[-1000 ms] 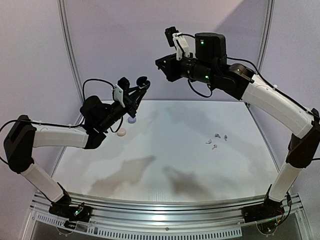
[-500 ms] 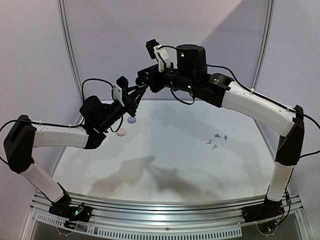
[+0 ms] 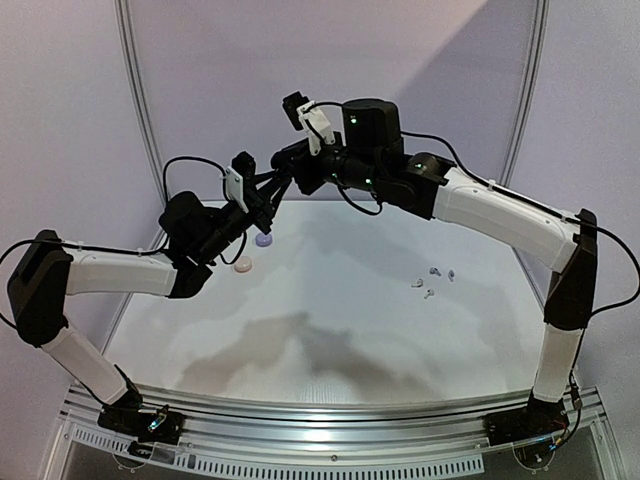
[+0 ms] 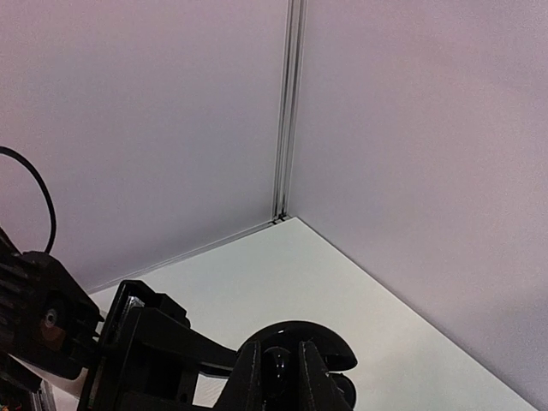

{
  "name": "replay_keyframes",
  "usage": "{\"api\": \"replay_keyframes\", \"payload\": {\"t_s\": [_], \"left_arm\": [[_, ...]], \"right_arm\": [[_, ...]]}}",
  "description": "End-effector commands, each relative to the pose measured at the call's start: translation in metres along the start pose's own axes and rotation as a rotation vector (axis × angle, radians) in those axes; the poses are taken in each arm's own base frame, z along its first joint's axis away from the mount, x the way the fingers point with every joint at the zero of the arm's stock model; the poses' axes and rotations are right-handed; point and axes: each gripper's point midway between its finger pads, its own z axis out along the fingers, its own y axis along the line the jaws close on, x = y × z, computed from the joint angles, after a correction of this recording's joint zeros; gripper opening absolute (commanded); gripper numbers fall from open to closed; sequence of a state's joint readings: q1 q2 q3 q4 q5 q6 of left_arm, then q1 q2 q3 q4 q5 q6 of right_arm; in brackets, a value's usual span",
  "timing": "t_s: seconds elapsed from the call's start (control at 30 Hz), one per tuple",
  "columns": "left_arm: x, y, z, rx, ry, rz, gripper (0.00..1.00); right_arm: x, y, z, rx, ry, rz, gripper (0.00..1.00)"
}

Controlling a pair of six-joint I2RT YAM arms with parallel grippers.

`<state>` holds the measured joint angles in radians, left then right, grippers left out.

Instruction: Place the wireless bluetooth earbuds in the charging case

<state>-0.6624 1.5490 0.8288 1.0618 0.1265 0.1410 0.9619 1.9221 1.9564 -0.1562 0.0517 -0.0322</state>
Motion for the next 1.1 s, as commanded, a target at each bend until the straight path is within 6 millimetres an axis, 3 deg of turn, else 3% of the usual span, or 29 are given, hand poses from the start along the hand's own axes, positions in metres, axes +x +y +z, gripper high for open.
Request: {"api": "replay_keyframes", "payload": {"t_s": [0.0,0.23,0.57,1.07], "left_arm": [[-0.012,0.005,0.001,-0.003,-0.038,-0.008,0.0],[-0.011,0.007,0.001,-0.007,-0.036,-0.017,0.0],[-0.008,0.009,0.001,-0.008,-0.028,-0.018,0.0],[-0.011,0.012,0.0,-0.011,-0.038,-0.017,0.0]], "right_arm": [[0.015,-0.003,0.009,0.033,0.029,-0.029,0.0],[0.018,-0.009,0.007,0.065,0.048,-0.066,0.0],[0.005,-0.015,0.0,0.098,0.014,-0.094,0.0],[0.025,-0.014,0.012,0.097,0.043,-0.154,0.0]]}}
